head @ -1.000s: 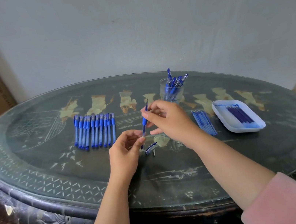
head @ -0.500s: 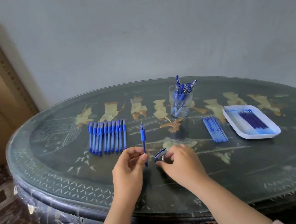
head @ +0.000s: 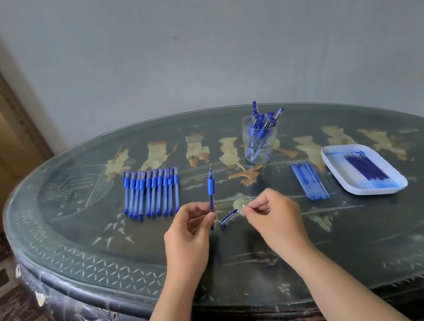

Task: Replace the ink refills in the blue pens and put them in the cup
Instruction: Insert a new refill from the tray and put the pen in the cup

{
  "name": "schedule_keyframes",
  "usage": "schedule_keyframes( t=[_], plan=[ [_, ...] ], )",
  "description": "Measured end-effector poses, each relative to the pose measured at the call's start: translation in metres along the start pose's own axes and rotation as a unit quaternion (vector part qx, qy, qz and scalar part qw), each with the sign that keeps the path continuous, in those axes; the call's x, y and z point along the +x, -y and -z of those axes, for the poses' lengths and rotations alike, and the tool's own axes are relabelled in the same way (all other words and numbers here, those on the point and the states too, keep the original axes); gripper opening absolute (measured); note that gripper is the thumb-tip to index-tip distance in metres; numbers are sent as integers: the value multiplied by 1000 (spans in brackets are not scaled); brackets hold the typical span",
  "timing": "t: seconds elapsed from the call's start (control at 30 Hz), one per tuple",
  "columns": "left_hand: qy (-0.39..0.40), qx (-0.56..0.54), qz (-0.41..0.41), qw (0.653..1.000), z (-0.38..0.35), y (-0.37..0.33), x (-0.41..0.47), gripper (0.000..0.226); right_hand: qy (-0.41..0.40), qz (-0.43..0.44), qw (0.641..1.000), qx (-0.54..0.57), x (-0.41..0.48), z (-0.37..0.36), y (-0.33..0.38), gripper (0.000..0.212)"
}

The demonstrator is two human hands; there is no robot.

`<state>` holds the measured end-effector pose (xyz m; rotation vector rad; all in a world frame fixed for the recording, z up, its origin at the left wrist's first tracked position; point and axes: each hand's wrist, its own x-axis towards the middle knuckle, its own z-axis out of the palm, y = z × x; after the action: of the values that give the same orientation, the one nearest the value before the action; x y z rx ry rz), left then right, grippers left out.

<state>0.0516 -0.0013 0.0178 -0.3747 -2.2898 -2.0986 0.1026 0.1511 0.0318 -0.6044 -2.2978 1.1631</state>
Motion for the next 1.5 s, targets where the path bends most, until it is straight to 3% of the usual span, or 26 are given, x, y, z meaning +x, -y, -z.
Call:
schedule_keyframes(
  t=[0.13,0.33,0.6,0.7,0.97,1.5],
  plan=[
    [18,7,-18,1000,-8,0,1,20,20,-12,995,94,9,22,11,13],
    [40,32,-35,998,-12,1,0,25,38,48,985,163,14,53,32,19],
    [52,71,-65,994,-15,4,1,26,-15,233,972,6,14,57,41,16],
    [51,77,-71,993,-15,5,1,28,-27,263,963,-48,15,56,38,15],
    [56,92,-80,991,-14,5,1,29,-33,256,963,-79,16,59,36,14],
    [65,133,-100,984,-14,5,2,31,64,205,965,-148,14,61,35,12]
  ],
)
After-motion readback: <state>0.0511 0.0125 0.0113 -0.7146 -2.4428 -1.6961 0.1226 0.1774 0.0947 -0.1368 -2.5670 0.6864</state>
